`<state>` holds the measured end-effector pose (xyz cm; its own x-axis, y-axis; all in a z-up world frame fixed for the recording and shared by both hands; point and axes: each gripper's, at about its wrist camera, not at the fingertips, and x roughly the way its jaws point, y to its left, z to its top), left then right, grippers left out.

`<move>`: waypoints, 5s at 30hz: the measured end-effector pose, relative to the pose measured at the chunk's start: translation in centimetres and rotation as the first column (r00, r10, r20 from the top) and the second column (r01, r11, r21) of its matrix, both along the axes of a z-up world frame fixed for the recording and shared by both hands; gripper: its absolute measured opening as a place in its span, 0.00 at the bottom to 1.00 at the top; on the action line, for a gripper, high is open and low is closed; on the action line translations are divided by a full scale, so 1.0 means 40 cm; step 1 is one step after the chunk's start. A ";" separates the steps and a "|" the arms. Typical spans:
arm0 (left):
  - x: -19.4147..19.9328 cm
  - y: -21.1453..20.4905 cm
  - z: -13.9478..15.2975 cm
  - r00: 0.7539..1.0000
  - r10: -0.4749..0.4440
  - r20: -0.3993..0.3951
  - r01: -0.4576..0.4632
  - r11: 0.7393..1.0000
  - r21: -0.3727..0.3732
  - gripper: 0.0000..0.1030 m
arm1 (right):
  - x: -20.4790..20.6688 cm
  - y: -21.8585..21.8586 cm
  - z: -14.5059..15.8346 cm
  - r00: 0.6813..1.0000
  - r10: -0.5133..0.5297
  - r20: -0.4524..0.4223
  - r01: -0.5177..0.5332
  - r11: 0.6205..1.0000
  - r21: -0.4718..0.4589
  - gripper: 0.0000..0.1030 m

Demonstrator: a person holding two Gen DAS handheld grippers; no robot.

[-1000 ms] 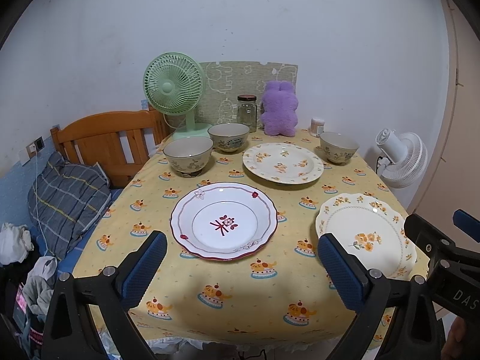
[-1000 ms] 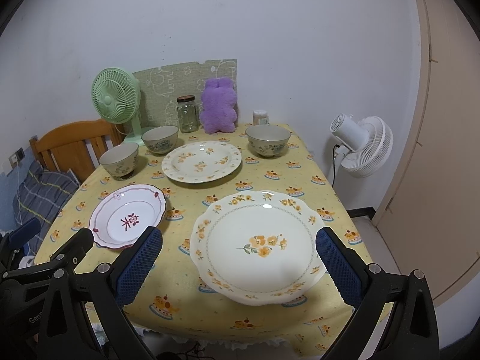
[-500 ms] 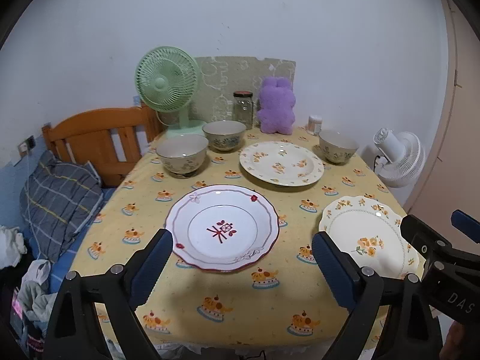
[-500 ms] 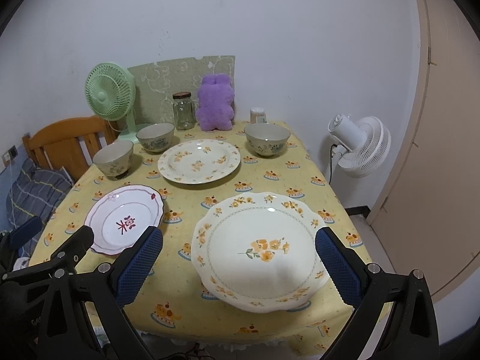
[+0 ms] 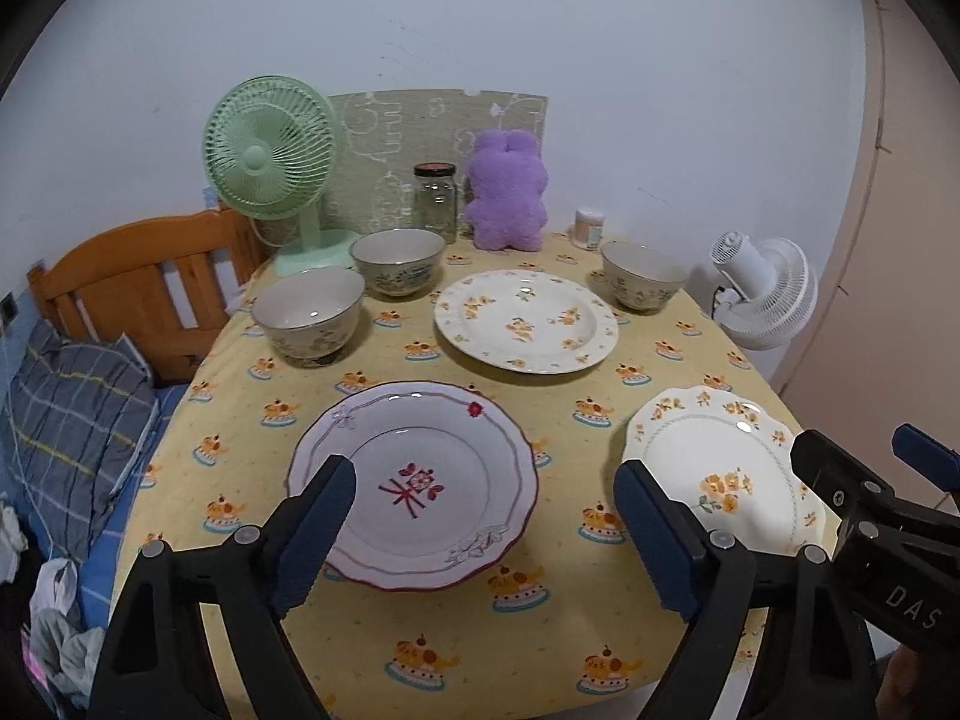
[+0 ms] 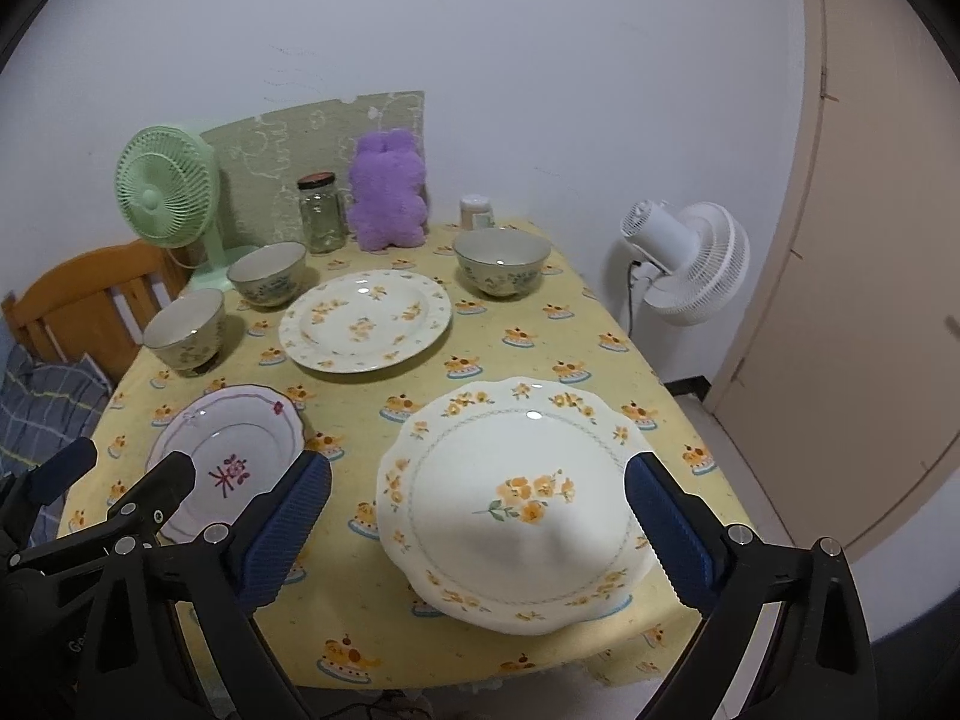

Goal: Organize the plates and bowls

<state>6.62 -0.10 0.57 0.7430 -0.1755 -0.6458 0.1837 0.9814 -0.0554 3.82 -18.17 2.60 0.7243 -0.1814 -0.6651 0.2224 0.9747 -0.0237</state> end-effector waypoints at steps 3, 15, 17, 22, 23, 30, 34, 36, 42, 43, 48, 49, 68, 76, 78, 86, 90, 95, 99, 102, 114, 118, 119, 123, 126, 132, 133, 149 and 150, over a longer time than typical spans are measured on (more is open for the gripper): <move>0.015 -0.016 -0.002 1.000 -0.016 -0.009 0.016 1.000 0.000 0.86 | 0.006 -0.014 -0.005 1.000 -0.018 -0.003 0.018 1.000 0.006 0.96; 0.078 -0.151 -0.054 0.997 -0.023 -0.069 0.025 0.999 0.029 0.80 | 0.073 -0.128 -0.064 0.999 -0.013 -0.044 0.014 1.000 0.021 0.92; 0.089 -0.179 -0.065 0.996 -0.009 -0.087 0.012 0.999 0.035 0.79 | 0.091 -0.159 -0.079 0.998 0.006 -0.062 -0.004 0.999 0.034 0.91; 0.125 -0.256 -0.107 0.989 0.025 -0.144 -0.018 0.999 0.050 0.75 | 0.137 -0.226 -0.119 0.994 0.048 -0.101 -0.045 0.998 0.036 0.88; 0.129 -0.267 -0.116 0.988 0.028 -0.155 -0.020 0.999 0.050 0.74 | 0.144 -0.237 -0.128 0.992 0.056 -0.110 -0.052 0.998 0.037 0.87; 0.164 -0.347 -0.183 0.969 0.066 -0.238 -0.051 0.996 0.068 0.69 | 0.200 -0.313 -0.199 0.977 0.096 -0.190 -0.085 0.994 0.067 0.82; 0.176 -0.369 -0.225 0.951 0.095 -0.293 -0.073 0.994 0.083 0.67 | 0.228 -0.344 -0.249 0.963 0.107 -0.248 -0.086 0.992 0.093 0.79; 0.181 -0.376 -0.244 0.942 0.107 -0.319 -0.084 0.993 0.085 0.65 | 0.234 -0.354 -0.269 0.957 0.109 -0.270 -0.084 0.991 0.104 0.77; 0.201 -0.394 -0.272 0.930 0.124 -0.347 -0.091 0.990 0.110 0.60 | 0.256 -0.375 -0.324 0.935 0.120 -0.335 -0.075 0.987 0.143 0.64; 0.203 -0.395 -0.274 0.929 0.125 -0.349 -0.090 0.989 0.113 0.60 | 0.259 -0.378 -0.331 0.930 0.122 -0.346 -0.072 0.986 0.152 0.62; 0.217 -0.393 -0.278 0.922 0.133 -0.363 -0.094 0.988 0.124 0.57 | 0.265 -0.375 -0.341 0.921 0.126 -0.368 -0.070 0.984 0.161 0.50; 0.220 -0.393 -0.277 0.922 0.132 -0.364 -0.093 0.988 0.124 0.57 | 0.267 -0.373 -0.341 0.921 0.125 -0.369 -0.071 0.985 0.158 0.50; 0.297 -0.323 -0.268 0.914 0.172 -0.367 -0.135 0.983 0.123 0.56 | 0.380 -0.299 -0.330 0.913 0.169 -0.371 -0.136 0.984 0.114 0.51; 0.303 -0.312 -0.276 0.916 0.168 -0.365 -0.130 0.983 0.127 0.57 | 0.387 -0.284 -0.340 0.917 0.147 -0.371 -0.109 0.987 0.122 0.51; 0.303 -0.313 -0.276 0.917 0.159 -0.367 -0.120 0.985 0.127 0.58 | 0.389 -0.285 -0.342 0.918 0.138 -0.371 -0.096 0.987 0.129 0.52; 0.293 -0.320 -0.250 0.937 0.109 -0.332 -0.079 0.992 0.103 0.78 | 0.384 -0.283 -0.319 0.926 0.157 -0.342 -0.110 0.982 0.152 0.64; 0.289 -0.308 -0.238 0.935 0.107 -0.337 -0.081 0.993 0.091 0.88 | 0.373 -0.281 -0.290 0.939 0.146 -0.312 -0.107 0.984 0.140 0.78; 0.270 -0.300 -0.195 0.954 0.068 -0.291 -0.045 0.995 0.087 0.91 | 0.353 -0.245 -0.244 0.947 0.174 -0.271 -0.143 0.981 0.129 0.81; 0.260 -0.276 -0.161 0.962 0.061 -0.266 -0.040 0.996 0.085 0.92 | 0.335 -0.211 -0.199 0.958 0.170 -0.231 -0.148 0.983 0.109 0.83; 0.252 -0.250 -0.132 0.967 0.058 -0.247 -0.038 0.996 0.084 0.92 | 0.323 -0.188 -0.169 0.966 0.160 -0.202 -0.141 0.984 0.109 0.83; 0.227 -0.135 -0.031 0.990 -0.013 -0.143 0.021 0.998 0.054 0.92 | 0.259 -0.072 -0.055 0.992 0.062 -0.107 -0.055 0.996 0.066 0.83; 0.224 -0.096 -0.001 0.992 -0.022 -0.121 0.029 0.998 0.057 0.92 | 0.250 -0.034 -0.028 0.995 0.030 -0.093 -0.023 0.996 0.081 0.83; 0.225 -0.090 0.005 0.993 -0.022 -0.116 0.029 0.998 0.059 0.92 | 0.251 -0.024 -0.022 0.996 0.026 -0.091 -0.019 0.996 0.081 0.83; 0.242 -0.066 0.029 0.994 -0.018 -0.105 0.025 0.997 0.067 0.92 | 0.264 0.006 -0.001 0.996 0.022 -0.084 -0.015 0.997 0.081 0.83; 0.268 -0.053 0.038 0.993 -0.001 -0.117 0.009 0.998 0.065 0.92 | 0.291 0.019 0.009 0.995 0.030 -0.095 -0.021 0.996 0.088 0.83; 0.334 -0.051 0.033 0.991 0.030 -0.130 -0.022 0.998 0.066 0.92 | 0.376 0.023 0.007 0.990 0.072 -0.121 -0.061 0.993 0.097 0.83; 0.345 -0.053 0.030 0.991 0.035 -0.128 -0.027 0.997 0.070 0.92 | 0.387 0.020 0.005 0.990 0.078 -0.120 -0.067 0.993 0.095 0.83; 0.598 -0.108 -0.049 0.971 0.168 -0.172 -0.149 0.982 0.117 0.90 | 0.663 -0.041 -0.081 0.981 0.134 -0.138 -0.115 0.984 0.139 0.83; 0.615 -0.110 -0.064 0.968 0.178 -0.179 -0.158 0.980 0.122 0.88 | 0.685 -0.045 -0.098 0.980 0.136 -0.148 -0.114 0.983 0.147 0.83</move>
<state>31.23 -4.51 -1.97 0.6192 0.0186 -0.7850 0.0118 0.9994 0.0330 31.20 -19.98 -1.31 0.6203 0.0046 -0.7843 0.1026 0.9909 0.0869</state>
